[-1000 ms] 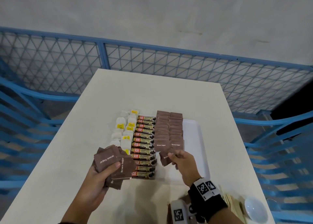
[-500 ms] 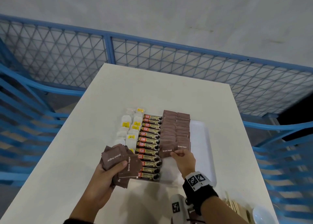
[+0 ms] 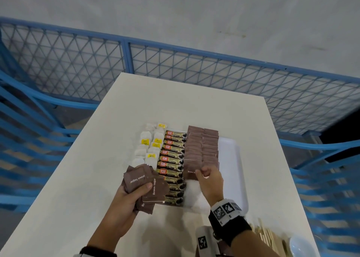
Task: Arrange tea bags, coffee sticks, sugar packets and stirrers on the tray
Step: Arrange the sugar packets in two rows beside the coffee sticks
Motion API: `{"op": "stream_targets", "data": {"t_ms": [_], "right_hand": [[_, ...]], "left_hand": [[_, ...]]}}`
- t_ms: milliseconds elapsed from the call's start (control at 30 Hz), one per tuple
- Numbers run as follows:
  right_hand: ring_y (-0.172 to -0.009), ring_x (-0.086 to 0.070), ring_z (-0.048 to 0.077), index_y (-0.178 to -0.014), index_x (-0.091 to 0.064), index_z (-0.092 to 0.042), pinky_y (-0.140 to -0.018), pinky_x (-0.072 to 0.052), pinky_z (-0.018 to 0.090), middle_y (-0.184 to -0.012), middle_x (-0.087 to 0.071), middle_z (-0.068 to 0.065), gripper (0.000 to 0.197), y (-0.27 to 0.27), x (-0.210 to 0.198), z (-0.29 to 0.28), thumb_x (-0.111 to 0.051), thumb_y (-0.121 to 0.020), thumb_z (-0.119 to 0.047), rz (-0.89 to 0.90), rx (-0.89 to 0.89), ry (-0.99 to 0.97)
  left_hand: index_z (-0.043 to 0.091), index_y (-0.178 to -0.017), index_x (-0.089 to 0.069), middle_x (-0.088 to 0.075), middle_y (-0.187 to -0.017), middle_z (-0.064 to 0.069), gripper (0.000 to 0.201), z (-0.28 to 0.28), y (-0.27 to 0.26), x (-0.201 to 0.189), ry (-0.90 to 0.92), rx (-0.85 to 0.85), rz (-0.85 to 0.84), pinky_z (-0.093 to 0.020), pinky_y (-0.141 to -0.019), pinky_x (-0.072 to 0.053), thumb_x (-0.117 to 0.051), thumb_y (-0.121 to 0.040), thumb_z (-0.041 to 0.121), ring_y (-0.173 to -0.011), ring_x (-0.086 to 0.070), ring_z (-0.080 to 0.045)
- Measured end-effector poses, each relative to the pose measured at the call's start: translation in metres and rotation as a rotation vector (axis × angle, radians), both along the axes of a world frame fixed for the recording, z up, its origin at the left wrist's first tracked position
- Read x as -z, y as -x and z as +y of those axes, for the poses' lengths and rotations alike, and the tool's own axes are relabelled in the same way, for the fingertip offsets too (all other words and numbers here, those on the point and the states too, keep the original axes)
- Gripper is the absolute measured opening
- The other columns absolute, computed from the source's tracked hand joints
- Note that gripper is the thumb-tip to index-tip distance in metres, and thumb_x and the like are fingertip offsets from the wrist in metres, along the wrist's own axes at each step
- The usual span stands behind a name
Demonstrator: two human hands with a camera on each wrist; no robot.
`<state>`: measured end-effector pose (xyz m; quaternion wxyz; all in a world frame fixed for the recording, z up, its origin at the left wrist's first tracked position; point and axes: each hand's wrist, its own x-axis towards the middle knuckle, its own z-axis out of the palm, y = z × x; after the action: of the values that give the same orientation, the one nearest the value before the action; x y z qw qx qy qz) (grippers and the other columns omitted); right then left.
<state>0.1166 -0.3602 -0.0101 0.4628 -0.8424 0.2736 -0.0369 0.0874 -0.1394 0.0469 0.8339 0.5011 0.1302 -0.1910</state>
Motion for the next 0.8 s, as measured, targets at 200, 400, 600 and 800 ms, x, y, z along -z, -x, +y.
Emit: {"op": "stream_targets", "data": {"t_ms": [200,400,600,800], "right_hand": [[-0.063,-0.046,0.008,-0.079,-0.057,-0.014,-0.058,-0.038,0.011,-0.069,-0.052,-0.003,0.032,0.018,-0.066,0.038,-0.058,-0.085,-0.045,-0.017,-0.425,-0.301],[-0.059,-0.045,0.005,-0.081,-0.052,-0.018,-0.055,-0.040,0.014,-0.069,-0.053,-0.005,0.030,0.037,-0.070,0.051,-0.080,-0.071,-0.027,0.068,-0.518,-0.458],[-0.057,-0.052,0.009,-0.106,-0.052,-0.030,-0.050,-0.043,0.020,-0.072,-0.055,-0.001,0.038,0.040,-0.075,0.046,-0.070,-0.081,-0.008,0.082,-0.507,-0.572],[-0.058,-0.057,0.013,-0.100,-0.054,-0.010,-0.053,-0.048,0.022,-0.081,-0.057,0.003,0.014,0.041,-0.077,0.040,-0.059,-0.088,-0.005,0.107,-0.457,-0.700]], "left_hand": [[0.019,-0.107,-0.061,-0.075,-0.085,-0.004,0.046,-0.007,0.000,-0.001,0.001,0.019,-0.003,-0.028,-0.049,-0.055,-0.074,-0.066,0.000,-0.070,-0.072,-0.018],[0.018,-0.098,-0.068,-0.074,-0.092,-0.012,0.078,-0.013,0.001,-0.009,0.049,0.041,-0.056,-0.027,-0.054,-0.056,-0.095,-0.026,0.033,-0.076,-0.072,-0.020],[0.017,-0.115,-0.058,-0.074,-0.098,-0.009,0.105,-0.014,0.003,-0.004,0.060,0.035,-0.017,-0.027,-0.055,-0.056,-0.096,-0.019,0.038,-0.082,-0.072,-0.020],[0.018,-0.108,-0.060,-0.075,-0.087,-0.003,0.059,-0.018,0.004,-0.002,0.055,0.009,0.013,-0.025,-0.053,-0.055,-0.080,-0.052,0.016,-0.072,-0.071,-0.014]]}}
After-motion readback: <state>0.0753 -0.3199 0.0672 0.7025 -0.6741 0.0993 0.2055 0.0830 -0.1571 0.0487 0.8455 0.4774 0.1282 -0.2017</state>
